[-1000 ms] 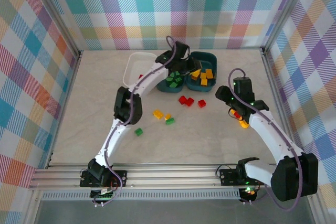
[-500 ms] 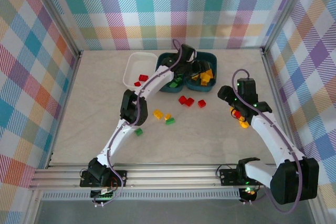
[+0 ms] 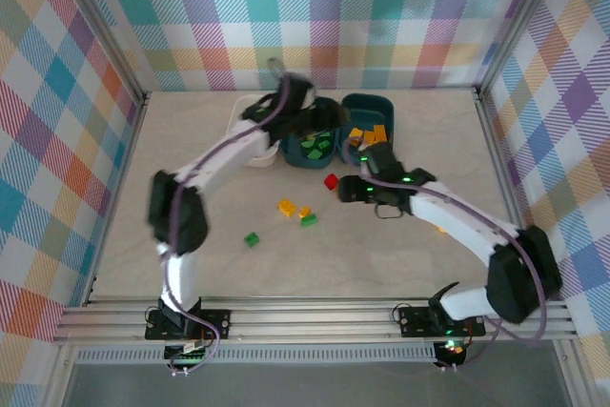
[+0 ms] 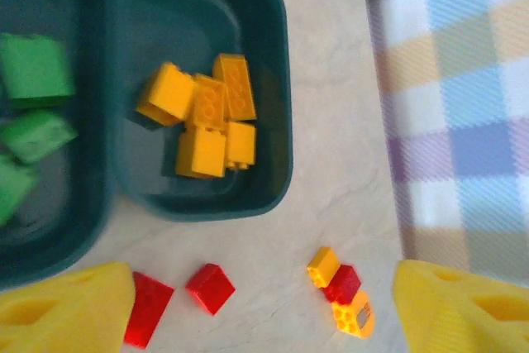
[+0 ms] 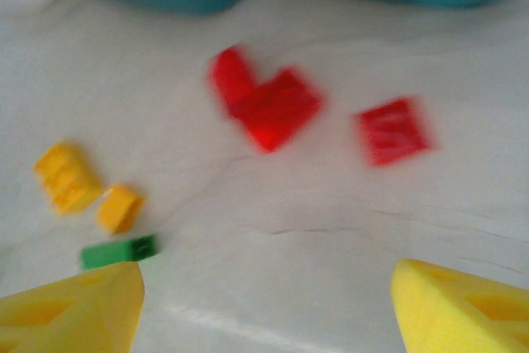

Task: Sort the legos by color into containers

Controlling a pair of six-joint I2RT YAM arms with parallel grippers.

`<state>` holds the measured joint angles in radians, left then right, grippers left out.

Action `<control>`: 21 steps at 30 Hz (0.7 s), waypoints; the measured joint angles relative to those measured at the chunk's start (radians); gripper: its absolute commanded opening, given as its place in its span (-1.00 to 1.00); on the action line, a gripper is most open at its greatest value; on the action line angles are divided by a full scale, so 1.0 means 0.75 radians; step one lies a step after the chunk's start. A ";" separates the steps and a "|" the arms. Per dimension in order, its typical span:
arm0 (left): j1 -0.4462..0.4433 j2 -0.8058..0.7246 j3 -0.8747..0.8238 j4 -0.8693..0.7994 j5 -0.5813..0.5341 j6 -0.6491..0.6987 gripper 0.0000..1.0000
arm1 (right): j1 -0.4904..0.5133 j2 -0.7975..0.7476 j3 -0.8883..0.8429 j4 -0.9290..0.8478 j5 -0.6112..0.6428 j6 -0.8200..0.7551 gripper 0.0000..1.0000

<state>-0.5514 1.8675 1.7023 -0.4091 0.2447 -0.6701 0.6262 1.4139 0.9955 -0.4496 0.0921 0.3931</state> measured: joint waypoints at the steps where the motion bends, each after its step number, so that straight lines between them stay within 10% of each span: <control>1: 0.068 -0.152 -0.204 0.068 -0.004 -0.037 0.88 | 0.065 0.071 0.053 0.002 0.000 -0.037 0.65; 7: 0.476 -0.620 -0.949 0.124 -0.089 -0.150 0.93 | 0.249 0.431 0.333 -0.001 0.015 -0.207 0.72; 21: 0.555 -0.929 -1.358 -0.043 -0.053 -0.200 0.93 | 0.340 0.928 0.709 -0.044 -0.016 -0.402 0.35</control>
<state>-0.1349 1.1706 0.6838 -0.4412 0.2050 -0.8200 0.8814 2.1098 1.5269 -0.4828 0.0799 0.0917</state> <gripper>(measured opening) 0.966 0.701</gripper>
